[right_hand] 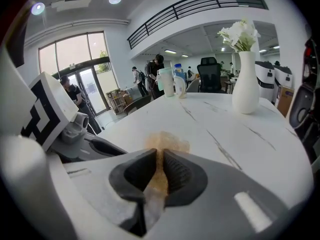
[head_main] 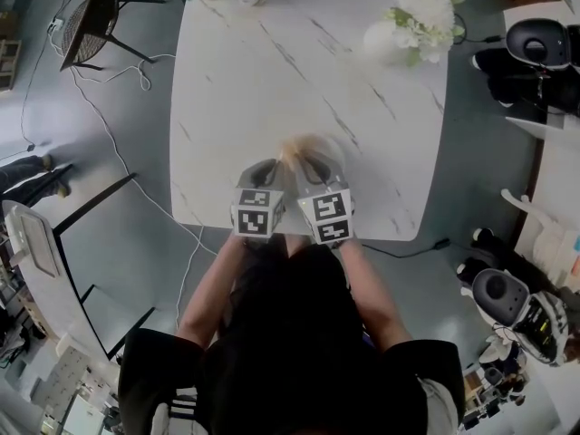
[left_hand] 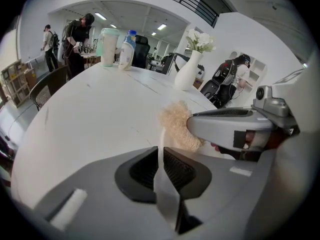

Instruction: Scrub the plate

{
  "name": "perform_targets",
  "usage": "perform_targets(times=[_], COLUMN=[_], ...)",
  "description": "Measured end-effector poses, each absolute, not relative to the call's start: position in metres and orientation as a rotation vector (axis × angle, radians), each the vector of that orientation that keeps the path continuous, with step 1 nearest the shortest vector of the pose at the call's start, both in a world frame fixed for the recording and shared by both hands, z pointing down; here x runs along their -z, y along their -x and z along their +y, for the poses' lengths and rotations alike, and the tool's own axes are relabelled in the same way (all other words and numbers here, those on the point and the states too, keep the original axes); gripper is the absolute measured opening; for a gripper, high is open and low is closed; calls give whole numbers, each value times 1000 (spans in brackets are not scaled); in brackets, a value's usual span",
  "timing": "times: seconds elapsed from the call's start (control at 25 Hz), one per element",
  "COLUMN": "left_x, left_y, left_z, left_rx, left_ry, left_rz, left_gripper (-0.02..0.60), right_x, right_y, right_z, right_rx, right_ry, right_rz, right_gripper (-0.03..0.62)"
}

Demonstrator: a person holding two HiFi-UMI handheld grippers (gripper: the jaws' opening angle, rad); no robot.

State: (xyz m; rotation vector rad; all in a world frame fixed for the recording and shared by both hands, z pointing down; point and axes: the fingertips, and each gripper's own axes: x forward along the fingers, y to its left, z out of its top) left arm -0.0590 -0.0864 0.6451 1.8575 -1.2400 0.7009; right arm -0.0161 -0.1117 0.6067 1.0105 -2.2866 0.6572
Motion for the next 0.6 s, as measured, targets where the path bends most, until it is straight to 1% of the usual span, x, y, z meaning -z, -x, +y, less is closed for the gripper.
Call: perform_targets(times=[0.28, 0.6], left_x=[-642, -639], left_y=[61, 60], left_z=[-87, -85], left_rx=[-718, -701], left_ry=[-1869, -1872], left_rz=[-1247, -1254], left_gripper=[40, 40], right_x=[-608, -613], right_y=[8, -24], right_z=[-113, -115], right_rx=[-666, -665], right_ry=[-1029, -1118], right_rz=[-2269, -2223], right_gripper=[48, 48])
